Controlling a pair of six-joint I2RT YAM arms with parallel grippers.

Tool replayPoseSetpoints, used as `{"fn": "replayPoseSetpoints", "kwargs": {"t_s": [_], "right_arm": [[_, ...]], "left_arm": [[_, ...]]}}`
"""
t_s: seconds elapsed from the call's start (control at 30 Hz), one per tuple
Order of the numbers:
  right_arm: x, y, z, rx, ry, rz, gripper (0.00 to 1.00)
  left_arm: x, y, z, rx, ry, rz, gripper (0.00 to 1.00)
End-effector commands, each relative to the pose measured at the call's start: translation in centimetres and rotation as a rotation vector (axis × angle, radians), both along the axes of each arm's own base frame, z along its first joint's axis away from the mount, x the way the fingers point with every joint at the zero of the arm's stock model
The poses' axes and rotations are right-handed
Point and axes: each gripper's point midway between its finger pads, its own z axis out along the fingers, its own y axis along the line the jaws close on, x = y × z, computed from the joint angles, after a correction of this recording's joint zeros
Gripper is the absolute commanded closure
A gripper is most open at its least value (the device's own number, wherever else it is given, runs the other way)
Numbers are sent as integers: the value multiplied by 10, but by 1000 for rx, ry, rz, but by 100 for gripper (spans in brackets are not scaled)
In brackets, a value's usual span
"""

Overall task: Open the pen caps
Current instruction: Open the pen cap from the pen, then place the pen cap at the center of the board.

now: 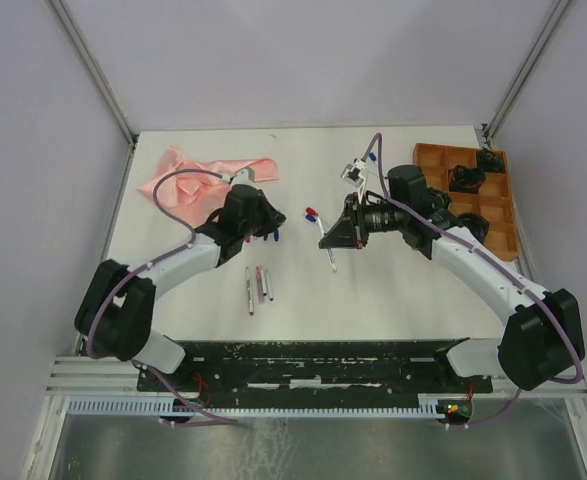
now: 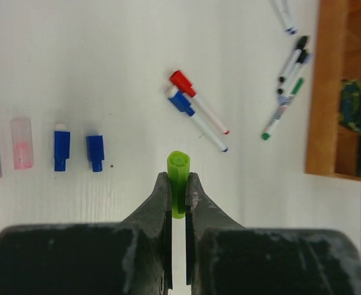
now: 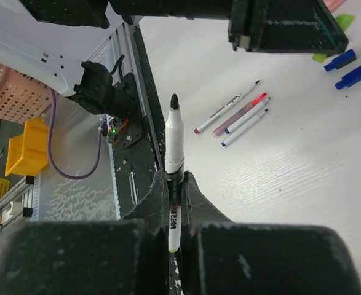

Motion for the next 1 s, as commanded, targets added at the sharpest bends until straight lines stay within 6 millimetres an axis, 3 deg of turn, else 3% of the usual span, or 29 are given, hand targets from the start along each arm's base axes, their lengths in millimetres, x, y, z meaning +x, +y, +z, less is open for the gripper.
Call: {"fn": "replayPoseSetpoints", "kwargs": {"t_s": [0.0,0.13,0.43,0.97], "right_arm": [[13,-4,20,5,-85,-24,98],[15,-7,21,5,-89,-36,98],[18,-10,23,7,-91,-46,97],[19,-11,23,10,-89,-47,96]], "left_arm": [[11,-2,-18,194,93,94,97],[14,-8,-39,330,152,86,97],[34,-17,-65,496,201,58,97],[39,-14,-105,611,276,43,89]]}}
